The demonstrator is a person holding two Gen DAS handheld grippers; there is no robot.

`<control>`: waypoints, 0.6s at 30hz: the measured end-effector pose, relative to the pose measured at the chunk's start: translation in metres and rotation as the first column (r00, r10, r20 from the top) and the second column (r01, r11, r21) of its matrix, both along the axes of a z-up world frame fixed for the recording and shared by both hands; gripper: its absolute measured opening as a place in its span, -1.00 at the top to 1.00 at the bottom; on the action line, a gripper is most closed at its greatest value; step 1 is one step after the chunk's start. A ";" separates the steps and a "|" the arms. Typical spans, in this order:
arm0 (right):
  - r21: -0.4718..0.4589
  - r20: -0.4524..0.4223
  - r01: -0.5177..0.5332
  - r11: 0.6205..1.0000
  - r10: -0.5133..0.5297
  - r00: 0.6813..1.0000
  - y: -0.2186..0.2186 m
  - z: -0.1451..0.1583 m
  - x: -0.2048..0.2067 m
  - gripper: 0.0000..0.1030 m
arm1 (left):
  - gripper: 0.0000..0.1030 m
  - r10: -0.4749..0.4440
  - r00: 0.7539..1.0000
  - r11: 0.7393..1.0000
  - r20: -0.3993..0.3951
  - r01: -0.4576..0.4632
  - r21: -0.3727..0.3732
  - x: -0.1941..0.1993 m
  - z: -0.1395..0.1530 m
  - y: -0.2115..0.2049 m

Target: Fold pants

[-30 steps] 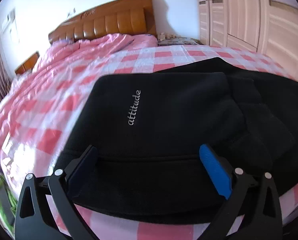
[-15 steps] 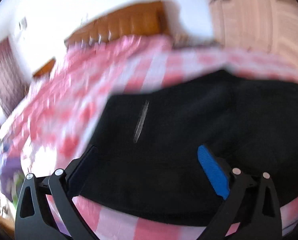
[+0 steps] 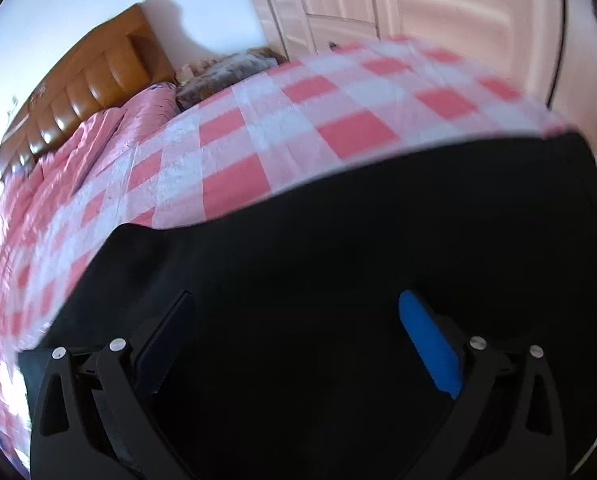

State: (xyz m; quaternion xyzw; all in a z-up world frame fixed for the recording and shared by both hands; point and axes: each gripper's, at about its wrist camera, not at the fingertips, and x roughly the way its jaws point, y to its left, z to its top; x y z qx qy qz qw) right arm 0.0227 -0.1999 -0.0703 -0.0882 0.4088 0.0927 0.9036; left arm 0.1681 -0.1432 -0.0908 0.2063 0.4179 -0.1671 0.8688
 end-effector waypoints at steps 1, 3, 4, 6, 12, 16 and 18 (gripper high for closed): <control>0.039 -0.032 -0.006 0.999 0.007 0.999 -0.007 -0.002 0.008 -0.78 | -0.97 0.010 1.000 1.000 -0.022 -0.010 -0.024 0.003 -0.001 0.003; 0.100 -0.079 -0.009 0.995 0.017 0.997 -0.017 -0.007 0.019 -0.78 | -0.97 0.014 0.999 0.997 -0.051 -0.018 -0.077 0.010 -0.004 0.011; 0.157 -0.094 -0.001 0.988 0.016 0.995 -0.026 -0.008 0.021 -0.79 | -0.97 0.020 0.997 0.992 -0.071 -0.029 -0.120 0.011 -0.007 0.017; 0.196 -0.088 -0.007 0.981 0.024 0.996 -0.032 -0.008 0.018 -0.79 | -0.97 0.032 0.994 0.986 -0.102 -0.048 -0.161 0.014 -0.009 0.023; 0.376 0.033 0.054 0.925 -0.072 0.997 -0.076 0.033 -0.033 -0.78 | -0.97 0.034 0.996 0.987 -0.088 -0.047 -0.155 0.014 -0.010 0.018; 0.539 -0.060 0.229 0.811 -0.234 0.970 -0.133 0.025 -0.073 -0.78 | -0.97 0.036 0.996 0.987 -0.079 -0.048 -0.151 0.013 -0.010 0.017; 0.562 -0.126 0.287 0.776 -0.262 0.957 -0.139 0.011 -0.085 -0.79 | -0.97 0.038 0.997 0.988 -0.072 -0.048 -0.147 0.012 -0.009 0.017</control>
